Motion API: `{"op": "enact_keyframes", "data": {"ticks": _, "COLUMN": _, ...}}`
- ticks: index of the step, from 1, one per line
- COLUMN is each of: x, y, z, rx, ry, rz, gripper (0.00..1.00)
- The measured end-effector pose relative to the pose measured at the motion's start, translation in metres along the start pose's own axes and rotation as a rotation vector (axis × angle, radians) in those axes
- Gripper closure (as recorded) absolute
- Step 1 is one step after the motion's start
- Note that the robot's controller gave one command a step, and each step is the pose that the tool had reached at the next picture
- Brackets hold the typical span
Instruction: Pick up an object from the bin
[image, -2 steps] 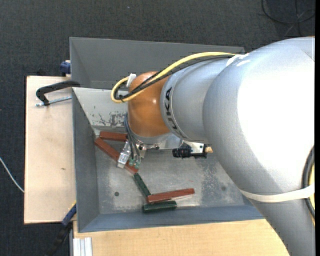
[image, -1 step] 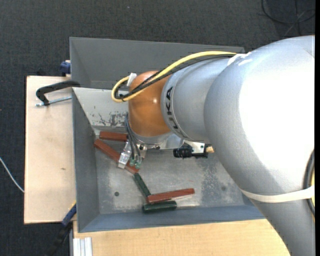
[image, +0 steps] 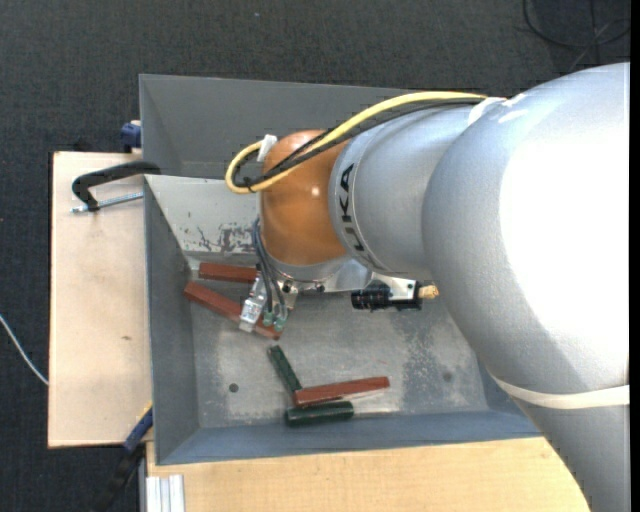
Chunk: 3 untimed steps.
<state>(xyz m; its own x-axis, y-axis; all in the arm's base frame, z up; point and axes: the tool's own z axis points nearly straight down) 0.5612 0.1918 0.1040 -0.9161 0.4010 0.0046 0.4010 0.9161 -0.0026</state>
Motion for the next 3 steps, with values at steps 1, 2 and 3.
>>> {"op": "enact_keyframes", "data": {"ticks": 1, "x": -0.002, "y": 0.002, "z": -0.017, "rx": -0.007, "ry": -0.008, "rz": -0.002, "gripper": 1.0}}
{"op": "enact_keyframes", "data": {"ticks": 2, "x": -0.002, "y": 0.002, "z": -0.028, "rx": -0.008, "ry": -0.009, "rz": -0.001, "gripper": 1.0}}
{"op": "enact_keyframes", "data": {"ticks": 3, "x": -0.001, "y": 0.001, "z": -0.04, "rx": -0.003, "ry": -0.004, "rz": -0.002, "gripper": 1.0}}
